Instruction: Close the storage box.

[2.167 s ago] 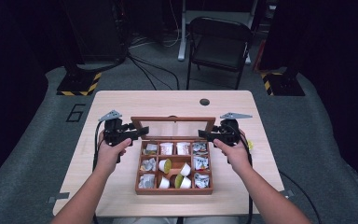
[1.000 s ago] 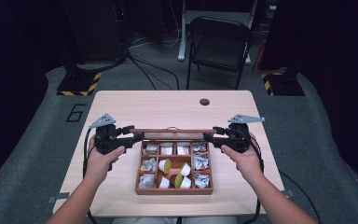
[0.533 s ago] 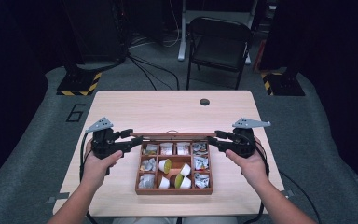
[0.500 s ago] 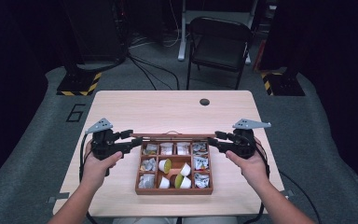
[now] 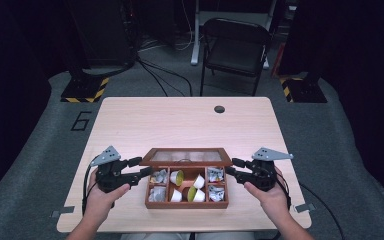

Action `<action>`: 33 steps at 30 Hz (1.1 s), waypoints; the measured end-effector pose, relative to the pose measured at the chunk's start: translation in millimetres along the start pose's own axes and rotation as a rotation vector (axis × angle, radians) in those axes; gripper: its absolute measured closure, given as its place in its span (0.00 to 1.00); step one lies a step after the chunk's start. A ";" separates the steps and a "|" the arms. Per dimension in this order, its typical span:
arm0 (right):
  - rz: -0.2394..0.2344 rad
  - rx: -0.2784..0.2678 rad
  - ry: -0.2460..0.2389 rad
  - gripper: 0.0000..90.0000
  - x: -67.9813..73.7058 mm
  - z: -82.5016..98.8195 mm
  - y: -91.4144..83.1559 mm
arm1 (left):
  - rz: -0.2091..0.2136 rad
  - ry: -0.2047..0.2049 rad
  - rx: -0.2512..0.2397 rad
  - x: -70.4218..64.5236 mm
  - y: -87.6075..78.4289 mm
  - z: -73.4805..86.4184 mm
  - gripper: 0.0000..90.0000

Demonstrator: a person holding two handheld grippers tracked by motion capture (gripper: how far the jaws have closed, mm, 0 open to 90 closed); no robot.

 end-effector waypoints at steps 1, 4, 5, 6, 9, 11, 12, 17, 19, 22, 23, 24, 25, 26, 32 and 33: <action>-0.002 0.001 0.002 0.60 1.2 3.8 0.4 | -0.003 -0.001 -0.001 -1.2 0.7 3.0 0.44; 0.002 0.008 -0.006 0.60 4.1 12.5 2.3 | -0.012 -0.002 0.004 -3.5 3.0 12.7 0.44; 0.006 0.010 -0.016 0.60 5.1 16.0 3.1 | -0.010 -0.007 0.008 -4.0 3.3 15.0 0.44; 0.007 0.011 -0.019 0.60 5.7 18.0 3.6 | -0.013 -0.008 0.007 -4.2 4.3 18.0 0.44; 0.022 0.007 -0.031 0.60 7.0 25.4 4.6 | -0.015 -0.007 0.012 -5.7 5.5 23.8 0.44; 0.023 0.002 -0.039 0.59 7.8 29.2 5.5 | -0.015 -0.005 0.018 -6.7 6.6 28.3 0.44; 0.025 0.003 -0.040 0.58 8.1 31.5 6.2 | -0.020 -0.001 0.021 -7.0 7.4 30.8 0.44; 0.018 0.021 -0.053 0.58 9.3 44.4 11.5 | -0.029 -0.009 0.043 -8.1 13.1 43.0 0.44; 0.013 0.029 -0.056 0.57 10.1 48.4 13.4 | -0.034 -0.007 0.052 -8.7 14.9 47.5 0.44; 0.009 0.036 -0.056 0.56 10.5 55.0 16.7 | -0.032 -0.006 0.062 -9.0 16.8 53.4 0.44; 0.006 0.035 -0.053 0.56 10.4 56.4 17.5 | -0.031 -0.003 0.064 -8.9 17.6 55.3 0.44; 0.002 0.038 -0.051 0.56 10.5 58.5 18.3 | -0.031 0.001 0.070 -8.8 18.0 57.3 0.44; 0.002 0.044 -0.050 0.56 10.4 60.6 19.2 | -0.033 0.001 0.069 -9.3 19.0 59.3 0.44; 0.003 0.046 -0.053 0.56 10.4 62.6 20.5 | -0.036 0.013 0.082 -8.9 18.9 61.7 0.44; 0.023 0.086 -0.082 0.53 13.7 71.1 25.6 | -0.041 0.010 0.117 -9.7 22.6 73.1 0.44; 0.022 0.094 -0.091 0.53 14.3 72.6 27.1 | -0.037 0.010 0.123 -9.7 23.6 75.7 0.44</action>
Point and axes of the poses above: each handheld gripper's, and its own axes: y roughly forward along the jaws, z roughly out of its underside, x roughly to its left, the point moved 8 cm from there along y, roughly forward along the jaws, and after that the axes turned 11 degrees about x, right-handed, at the moved point
